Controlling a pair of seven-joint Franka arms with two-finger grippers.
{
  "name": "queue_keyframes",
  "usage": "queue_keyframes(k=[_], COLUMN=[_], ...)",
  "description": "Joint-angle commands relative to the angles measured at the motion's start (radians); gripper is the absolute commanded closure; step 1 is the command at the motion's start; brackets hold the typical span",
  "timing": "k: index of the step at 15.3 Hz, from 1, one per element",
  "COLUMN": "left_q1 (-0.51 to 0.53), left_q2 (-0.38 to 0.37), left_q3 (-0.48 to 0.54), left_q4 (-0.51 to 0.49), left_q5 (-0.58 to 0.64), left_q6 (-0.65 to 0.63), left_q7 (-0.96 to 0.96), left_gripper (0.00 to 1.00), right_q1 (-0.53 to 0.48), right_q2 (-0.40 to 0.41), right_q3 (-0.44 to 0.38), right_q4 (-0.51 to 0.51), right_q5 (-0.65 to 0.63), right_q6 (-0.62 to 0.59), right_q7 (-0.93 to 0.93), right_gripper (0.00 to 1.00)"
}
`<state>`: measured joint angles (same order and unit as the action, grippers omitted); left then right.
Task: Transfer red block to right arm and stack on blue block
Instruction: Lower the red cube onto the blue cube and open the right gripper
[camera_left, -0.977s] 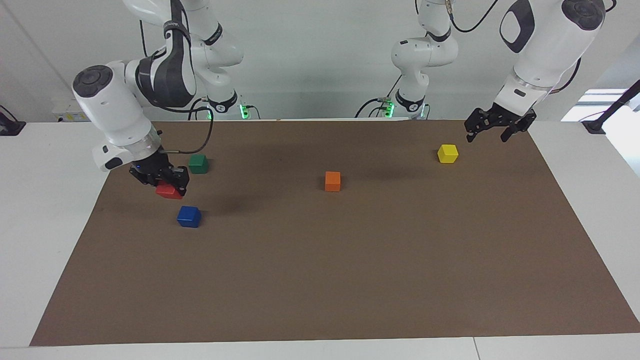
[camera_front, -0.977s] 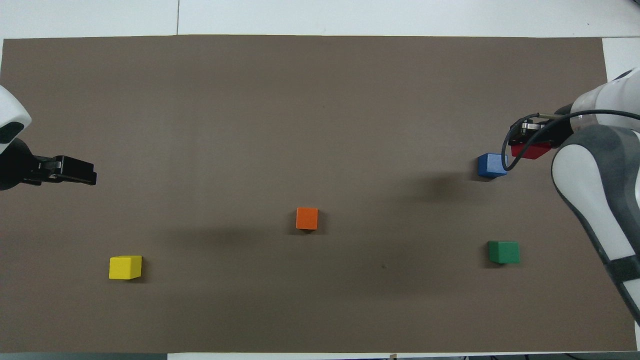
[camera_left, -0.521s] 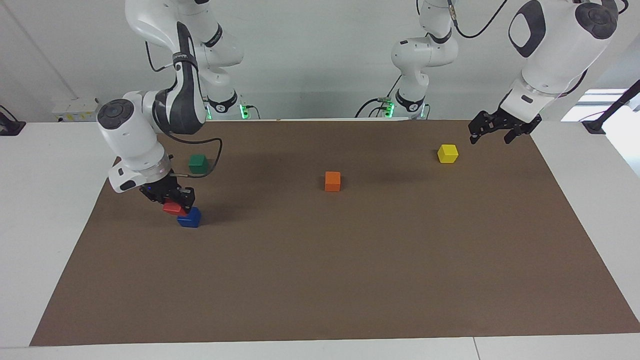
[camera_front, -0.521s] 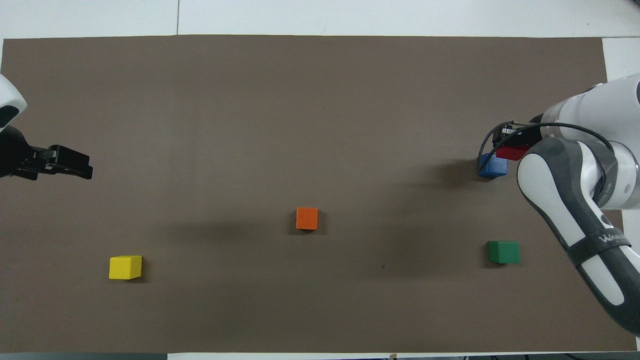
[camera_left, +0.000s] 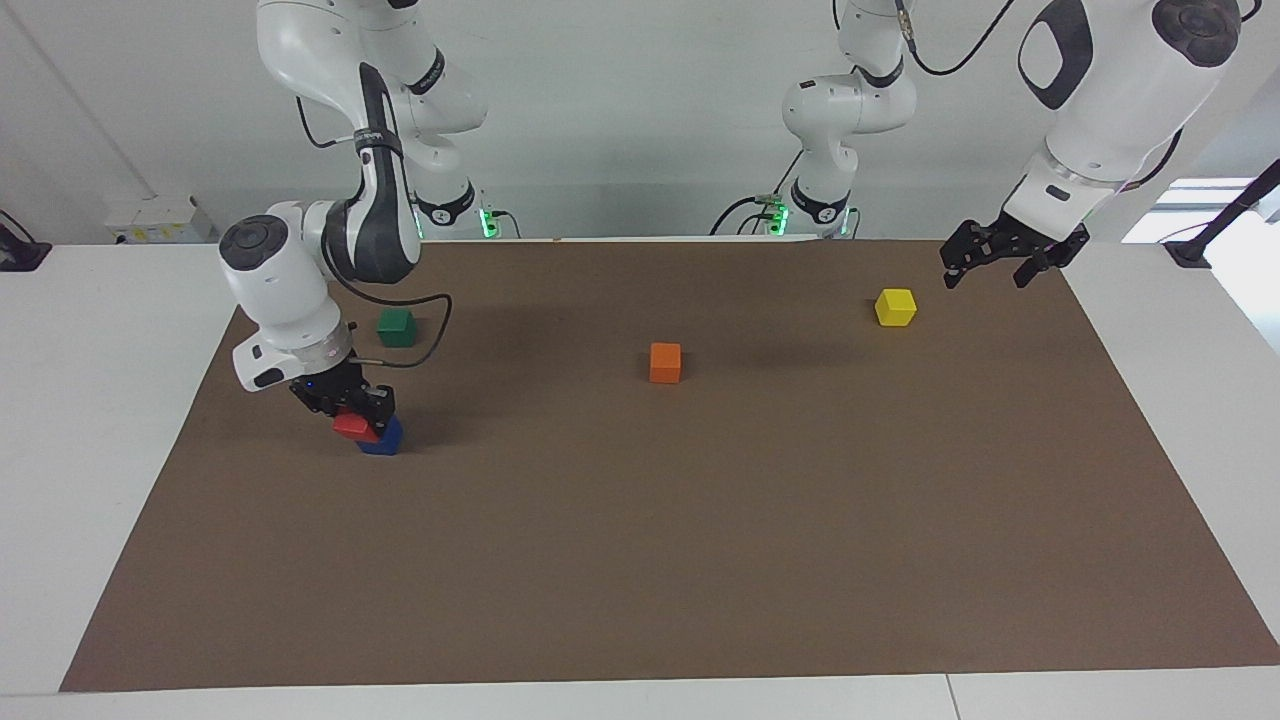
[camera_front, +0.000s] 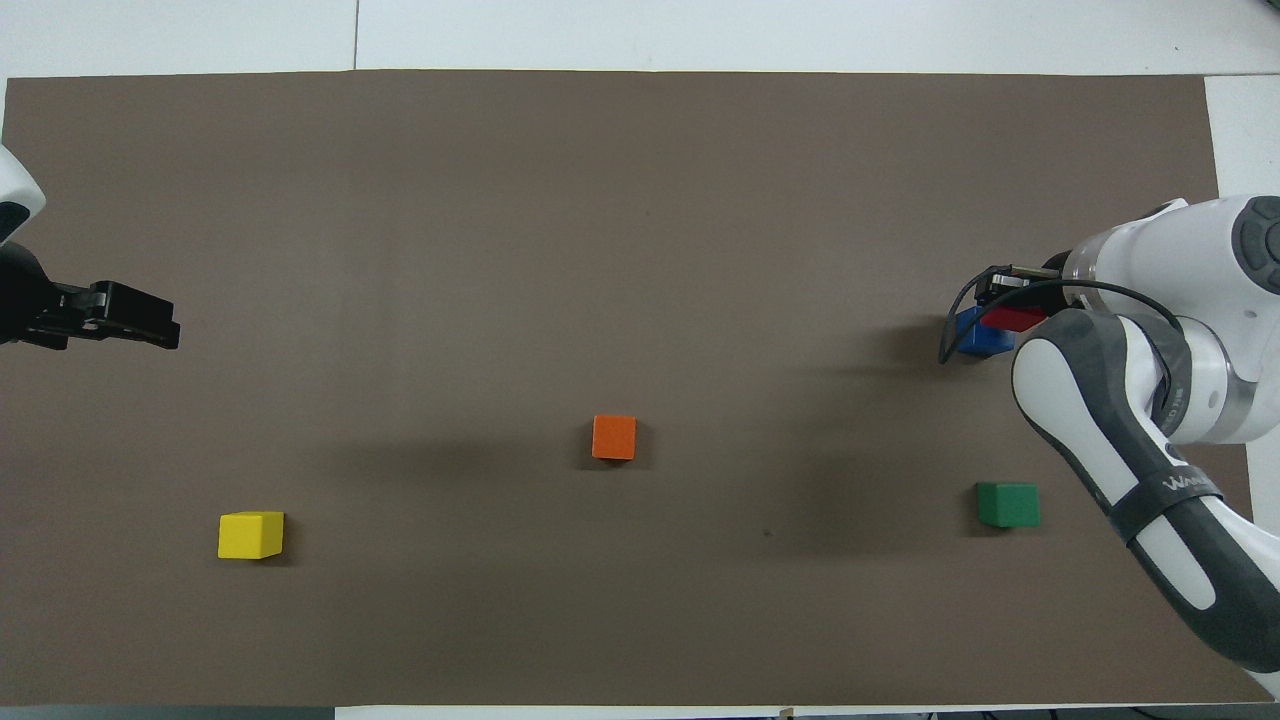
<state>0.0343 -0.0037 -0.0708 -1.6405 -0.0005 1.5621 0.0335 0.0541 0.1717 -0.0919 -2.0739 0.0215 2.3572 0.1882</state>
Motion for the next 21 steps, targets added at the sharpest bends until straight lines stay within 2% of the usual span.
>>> queue_keyframes(k=[1, 13, 21], left_q1=[-0.014, -0.040, -0.027], left_q2=[0.007, 0.004, -0.028], left_q3=[0.022, 0.020, 0.020], left_q4=[0.016, 0.016, -0.008], left_q5=[0.022, 0.022, 0.022], left_q6=[0.007, 0.007, 0.004], left_q7=[0.010, 0.008, 0.006], left_gripper=[0.00, 0.00, 0.00], right_q1=[-0.022, -0.016, -0.019], right_q2=[-0.020, -0.027, -0.034], right_q3=[0.009, 0.011, 0.012], right_q4=[-0.048, -0.075, -0.083], right_q5=[-0.031, -0.035, -0.035], right_q6=[0.051, 0.051, 0.045], right_q7=[0.020, -0.004, -0.044], right_gripper=[1.00, 1.00, 1.00])
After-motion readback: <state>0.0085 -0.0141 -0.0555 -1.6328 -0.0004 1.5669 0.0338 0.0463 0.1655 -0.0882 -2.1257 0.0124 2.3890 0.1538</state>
